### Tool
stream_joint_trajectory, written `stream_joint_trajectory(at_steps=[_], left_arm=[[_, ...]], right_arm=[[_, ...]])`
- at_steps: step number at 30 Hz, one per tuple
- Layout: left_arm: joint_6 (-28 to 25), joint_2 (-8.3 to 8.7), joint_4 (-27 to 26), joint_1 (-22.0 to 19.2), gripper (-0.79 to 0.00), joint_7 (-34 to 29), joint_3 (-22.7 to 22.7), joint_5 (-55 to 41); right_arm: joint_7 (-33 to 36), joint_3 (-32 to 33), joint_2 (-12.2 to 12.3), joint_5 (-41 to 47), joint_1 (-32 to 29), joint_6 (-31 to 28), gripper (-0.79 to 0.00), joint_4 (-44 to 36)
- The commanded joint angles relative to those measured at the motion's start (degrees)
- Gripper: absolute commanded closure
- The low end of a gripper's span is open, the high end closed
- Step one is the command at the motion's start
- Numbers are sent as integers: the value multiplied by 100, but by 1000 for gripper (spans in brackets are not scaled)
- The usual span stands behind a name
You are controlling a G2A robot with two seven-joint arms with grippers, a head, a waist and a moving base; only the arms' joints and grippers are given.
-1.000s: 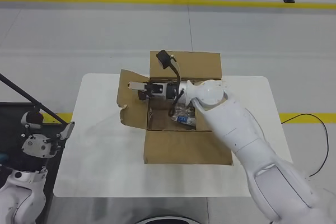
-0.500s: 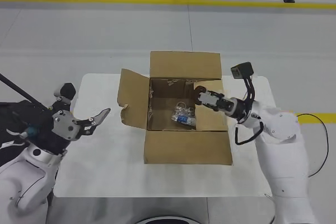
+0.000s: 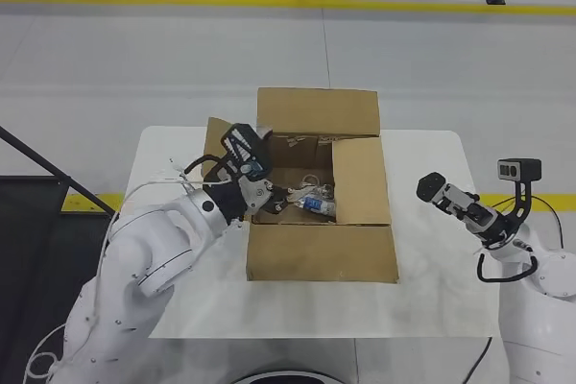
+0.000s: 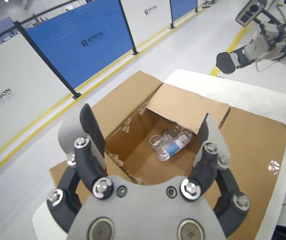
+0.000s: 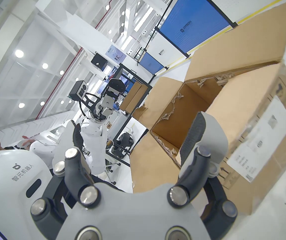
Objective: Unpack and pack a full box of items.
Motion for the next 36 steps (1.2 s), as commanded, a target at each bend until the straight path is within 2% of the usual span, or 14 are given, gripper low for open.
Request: stream_joint_trajectory(at_steps=[1, 12, 14, 19, 25, 28, 30, 36], left_arm=[[-4, 1, -1, 28, -785, 34, -4, 3], [-17, -1, 7, 52, -785, 62, 17, -41], [22, -13, 158, 90, -785, 189, 96, -115], [834, -162, 699, -273, -785, 111, 687, -347], [1935, -412, 1534, -894, -785, -576, 1185, -1989], [2230, -515, 1928, -1248, -785, -967, 1462, -2319], [2314, -590, 2174, -1369, -785, -939, 1535, -2884], [2789, -777, 2994, -1699, -785, -944, 1770, -3765]], right_arm=[[-4, 3, 1, -7, 7, 9, -785, 11], [-4, 3, 1, -7, 7, 9, -785, 11], [-4, 3, 1, -7, 7, 9, -785, 11], [-4, 3, 1, -7, 7, 9, -785, 11], [-4, 3, 1, -7, 7, 9, -785, 11], [-4, 3, 1, -7, 7, 9, -785, 11], [-4, 3, 1, -7, 7, 9, -785, 11], [-4, 3, 1, -7, 7, 9, -785, 11]])
